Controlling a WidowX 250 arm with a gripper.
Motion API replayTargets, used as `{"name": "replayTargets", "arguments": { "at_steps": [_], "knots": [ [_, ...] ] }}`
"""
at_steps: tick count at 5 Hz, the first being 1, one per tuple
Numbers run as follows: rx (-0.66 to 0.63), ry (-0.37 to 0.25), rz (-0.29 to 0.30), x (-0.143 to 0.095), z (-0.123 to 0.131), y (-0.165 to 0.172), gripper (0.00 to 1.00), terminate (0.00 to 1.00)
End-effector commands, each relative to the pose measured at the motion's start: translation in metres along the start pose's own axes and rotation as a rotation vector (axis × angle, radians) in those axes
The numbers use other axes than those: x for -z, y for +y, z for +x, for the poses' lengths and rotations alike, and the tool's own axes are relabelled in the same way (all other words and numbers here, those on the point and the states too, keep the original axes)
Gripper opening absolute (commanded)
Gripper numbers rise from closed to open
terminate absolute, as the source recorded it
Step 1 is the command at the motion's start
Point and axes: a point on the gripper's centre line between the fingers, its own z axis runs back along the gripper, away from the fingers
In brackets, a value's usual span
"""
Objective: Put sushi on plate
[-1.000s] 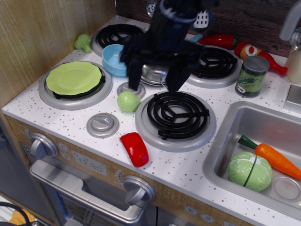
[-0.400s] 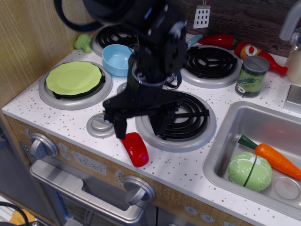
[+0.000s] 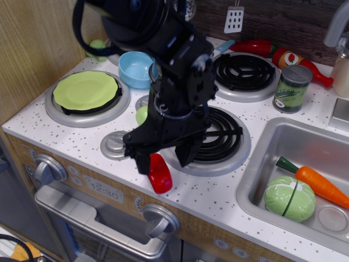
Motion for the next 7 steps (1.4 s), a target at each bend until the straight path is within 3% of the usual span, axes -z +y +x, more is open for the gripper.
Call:
{"name": "replayTargets", "arguments": {
  "at_steps": [1,2,3,5,6,7],
  "knots": [
    [-0.037,-0.034,-0.026,0.002,-0.001,0.003,1.0,0.0],
    [-0.028,-0.032,-0.058,0.012,0.0,0.001,1.0,0.0],
    [-0.054,-0.04,-0.075,0.022,0.0,-0.002,0.0,0.0],
    [-0.052,-0.016,-0.063,0.022,-0.001,-0.001,0.0,0.0],
    [-0.042,-0.071,-0.036,0.023,0.0,0.0,0.0,0.0],
    [0.015,-0.103,0.017,-0.015,0.058,0.021,0.0,0.0]
  ]
}}
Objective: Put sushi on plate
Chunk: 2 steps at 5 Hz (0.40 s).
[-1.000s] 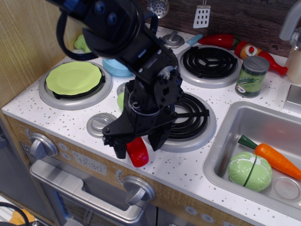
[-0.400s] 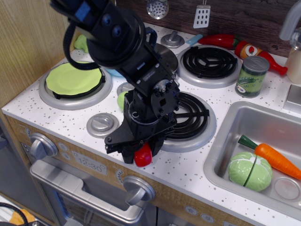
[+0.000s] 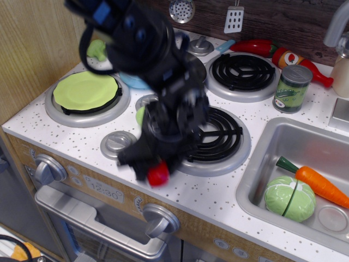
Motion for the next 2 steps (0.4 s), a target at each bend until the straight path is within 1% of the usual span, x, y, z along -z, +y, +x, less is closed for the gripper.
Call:
{"name": "replayTargets", "arguments": {
  "at_steps": [1,2],
  "knots": [
    [0.087,-0.081,-0.047,-0.06,0.1,0.027,0.0,0.0],
    [0.167,-0.104,-0.097,-0.048,0.134,0.034,0.0,0.0]
  ]
}}
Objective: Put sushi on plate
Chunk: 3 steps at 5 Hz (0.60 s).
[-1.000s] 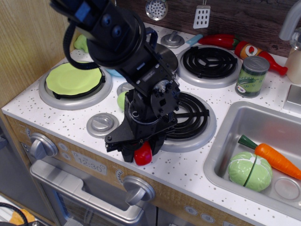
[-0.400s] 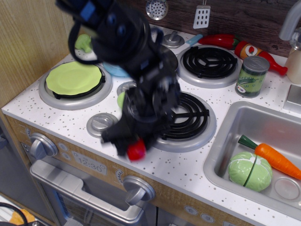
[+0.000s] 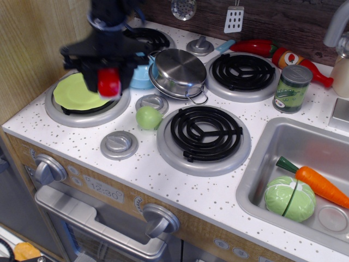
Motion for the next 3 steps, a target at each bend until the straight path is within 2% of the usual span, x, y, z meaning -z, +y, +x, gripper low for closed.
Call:
{"name": "replayTargets", "arguments": {
  "at_steps": [1,2,3],
  "knots": [
    [0.07,-0.075,-0.085,0.017,0.035,0.01,0.0,0.0],
    [0.115,-0.032,-0.137,0.035,0.045,0.01,0.0,0.0],
    [0.137,-0.065,-0.158,0.044,0.048,0.012,0.0,0.0]
  ]
}}
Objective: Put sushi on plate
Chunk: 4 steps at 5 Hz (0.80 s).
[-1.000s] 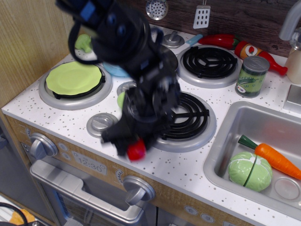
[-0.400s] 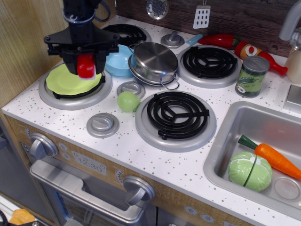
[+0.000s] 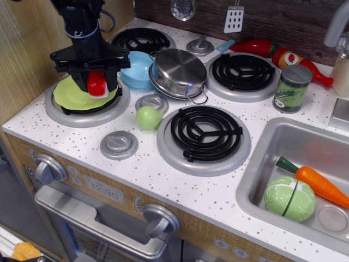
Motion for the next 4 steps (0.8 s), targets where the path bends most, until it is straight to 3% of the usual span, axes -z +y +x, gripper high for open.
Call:
{"name": "replayTargets", "arguments": {
  "at_steps": [1,2,3,4],
  "knots": [
    [0.084,-0.101,-0.055,0.0034,0.0202,0.0119,0.0,0.0],
    [0.084,-0.101,-0.055,0.0034,0.0202,0.0119,1.0,0.0],
    [0.084,-0.101,-0.055,0.0034,0.0202,0.0119,1.0,0.0],
    [0.084,-0.101,-0.055,0.0034,0.0202,0.0119,1.0,1.0]
  ]
}}
